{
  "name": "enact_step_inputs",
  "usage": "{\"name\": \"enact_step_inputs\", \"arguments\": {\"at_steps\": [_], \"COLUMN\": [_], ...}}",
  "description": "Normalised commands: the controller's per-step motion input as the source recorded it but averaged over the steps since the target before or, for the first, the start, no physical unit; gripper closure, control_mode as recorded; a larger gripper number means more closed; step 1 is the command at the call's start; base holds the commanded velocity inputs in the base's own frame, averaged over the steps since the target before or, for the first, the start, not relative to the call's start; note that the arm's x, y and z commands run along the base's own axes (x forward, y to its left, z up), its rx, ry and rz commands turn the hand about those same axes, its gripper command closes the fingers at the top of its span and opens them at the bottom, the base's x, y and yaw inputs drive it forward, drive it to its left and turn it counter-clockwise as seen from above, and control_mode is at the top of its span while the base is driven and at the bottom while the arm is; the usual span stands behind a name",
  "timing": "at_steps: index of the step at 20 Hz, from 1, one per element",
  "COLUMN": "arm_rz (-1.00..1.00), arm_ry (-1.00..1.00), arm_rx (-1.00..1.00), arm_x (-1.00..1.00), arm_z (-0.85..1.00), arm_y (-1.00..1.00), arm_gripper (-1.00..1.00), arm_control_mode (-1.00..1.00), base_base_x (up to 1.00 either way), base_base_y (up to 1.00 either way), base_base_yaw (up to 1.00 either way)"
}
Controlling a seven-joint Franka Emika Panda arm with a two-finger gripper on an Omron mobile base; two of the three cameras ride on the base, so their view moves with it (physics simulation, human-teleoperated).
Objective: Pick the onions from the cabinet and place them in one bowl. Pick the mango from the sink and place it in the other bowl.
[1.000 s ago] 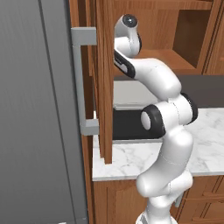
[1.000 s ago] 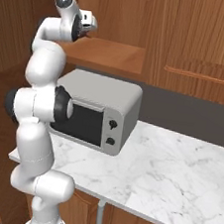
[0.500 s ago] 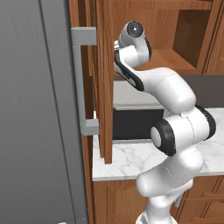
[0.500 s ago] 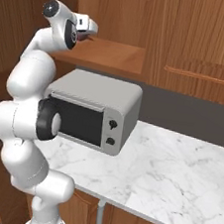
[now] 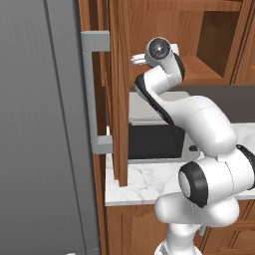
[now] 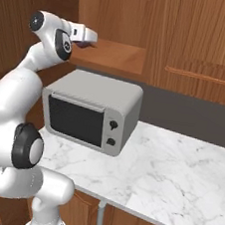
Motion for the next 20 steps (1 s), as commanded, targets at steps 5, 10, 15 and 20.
{"name": "enact_step_inputs", "arguments": {"at_steps": [5,10,15,20], "arm_rz": [-0.16,-0.17,-0.12,-0.08], "arm_ry": [0.06,0.10,0.02,0.00], "arm_rx": [0.14,0.14,0.08,0.04], "arm_x": [-0.59,-0.52,-0.86,-1.00], "arm_z": [0.38,0.26,0.05,-0.03], "arm_y": [-0.33,-0.20,-0.03,-0.02], "arm_gripper": [1.00,1.00,1.00,1.00], "arm_control_mode": [-1.00,-1.00,-1.00,-1.00], "base_base_x": [0.00,0.00,0.00,0.00], "base_base_y": [0.00,0.00,0.00,0.00], "base_base_yaw": [0.00,0.00,0.00,0.00]}}
